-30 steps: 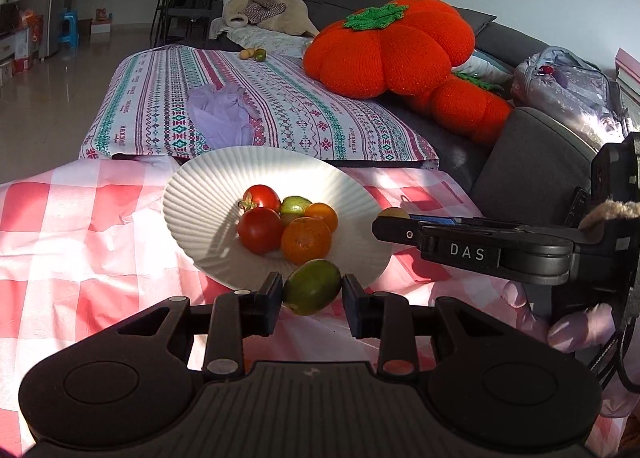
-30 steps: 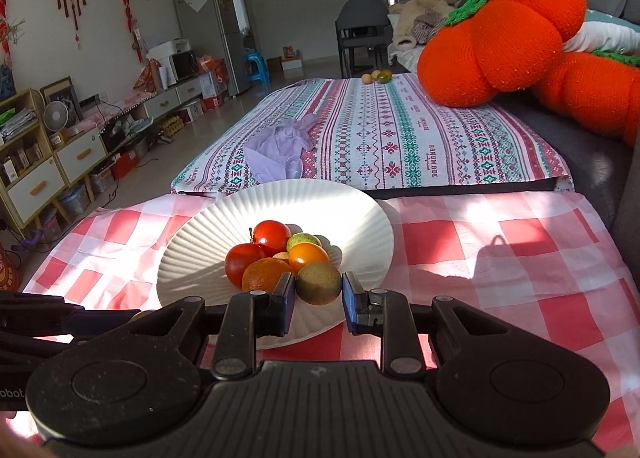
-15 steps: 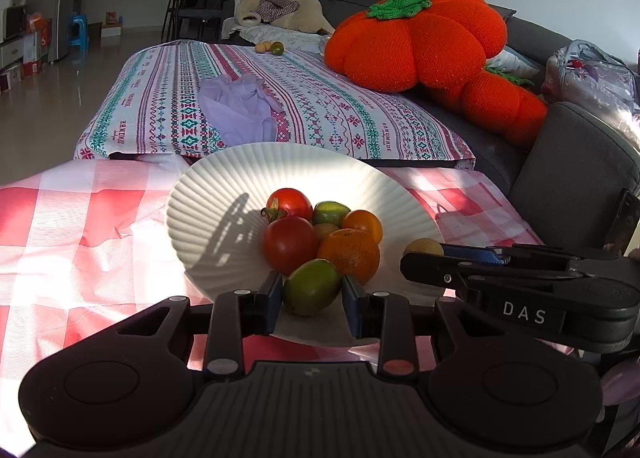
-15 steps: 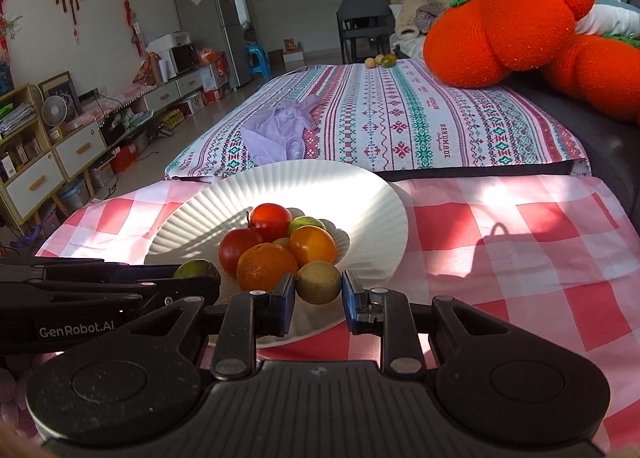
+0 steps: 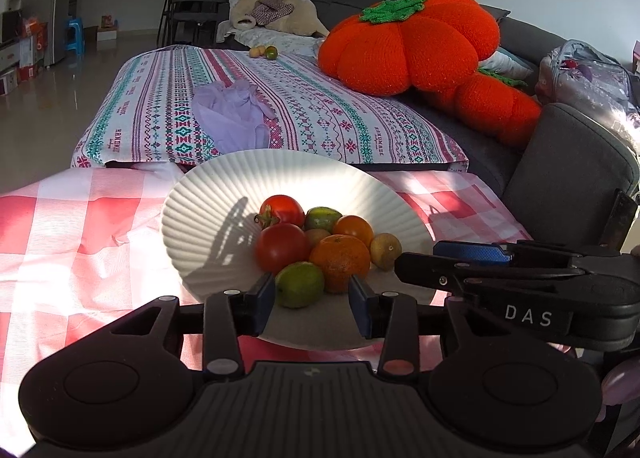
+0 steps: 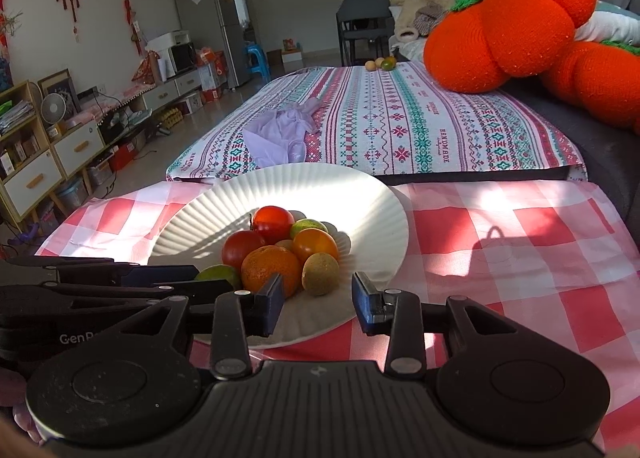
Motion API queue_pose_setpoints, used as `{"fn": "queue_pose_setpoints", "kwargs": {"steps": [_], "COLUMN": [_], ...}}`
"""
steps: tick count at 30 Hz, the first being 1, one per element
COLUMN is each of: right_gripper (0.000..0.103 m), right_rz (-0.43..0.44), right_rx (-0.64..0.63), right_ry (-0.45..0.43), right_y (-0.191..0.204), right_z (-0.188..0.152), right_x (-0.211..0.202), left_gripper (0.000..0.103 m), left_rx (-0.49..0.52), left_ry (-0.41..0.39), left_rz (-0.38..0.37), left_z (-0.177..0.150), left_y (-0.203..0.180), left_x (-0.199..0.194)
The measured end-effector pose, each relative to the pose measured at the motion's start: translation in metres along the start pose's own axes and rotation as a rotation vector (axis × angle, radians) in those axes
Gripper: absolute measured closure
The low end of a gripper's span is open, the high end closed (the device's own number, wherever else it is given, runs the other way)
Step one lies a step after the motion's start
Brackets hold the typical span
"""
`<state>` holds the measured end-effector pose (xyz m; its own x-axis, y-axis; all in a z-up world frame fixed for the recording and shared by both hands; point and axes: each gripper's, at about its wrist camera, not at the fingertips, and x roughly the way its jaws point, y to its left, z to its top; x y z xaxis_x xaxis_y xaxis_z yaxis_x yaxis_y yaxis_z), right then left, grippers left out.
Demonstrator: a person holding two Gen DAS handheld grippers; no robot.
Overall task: Organize fruits
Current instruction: 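Carry the lime and yellow fruit to the white plate and release them, then withdraw both tools from the plate toward the last two oranges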
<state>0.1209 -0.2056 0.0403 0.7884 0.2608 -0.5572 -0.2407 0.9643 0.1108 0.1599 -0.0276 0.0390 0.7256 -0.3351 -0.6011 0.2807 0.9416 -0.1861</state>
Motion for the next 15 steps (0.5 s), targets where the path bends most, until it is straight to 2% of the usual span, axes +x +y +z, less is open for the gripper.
{"fn": "queue_pose_setpoints", "kwargs": {"steps": [2, 7, 10, 15], "right_gripper": [0.061, 0.054, 0.049, 0.045], "right_rz": [-0.003, -0.013, -0.015, -0.012], "right_rx": [0.005, -0.002, -0.002, 0.000], "right_ry": [0.000, 0.014, 0.020, 0.027], "right_y": [0.000, 0.002, 0.004, 0.006], "right_z": [0.001, 0.001, 0.001, 0.003], "right_x": [-0.003, -0.011, -0.016, -0.025], "left_gripper": [0.048, 0.043, 0.035, 0.032], "left_rx": [-0.002, -0.009, -0.030, -0.030], "left_ry": [-0.004, -0.003, 0.005, 0.020], "left_rz": [0.007, 0.018, 0.029, 0.058], "left_z": [0.001, 0.001, -0.004, -0.011], "left_y": [0.000, 0.002, 0.003, 0.007], "left_x": [-0.006, -0.021, -0.034, -0.053]}}
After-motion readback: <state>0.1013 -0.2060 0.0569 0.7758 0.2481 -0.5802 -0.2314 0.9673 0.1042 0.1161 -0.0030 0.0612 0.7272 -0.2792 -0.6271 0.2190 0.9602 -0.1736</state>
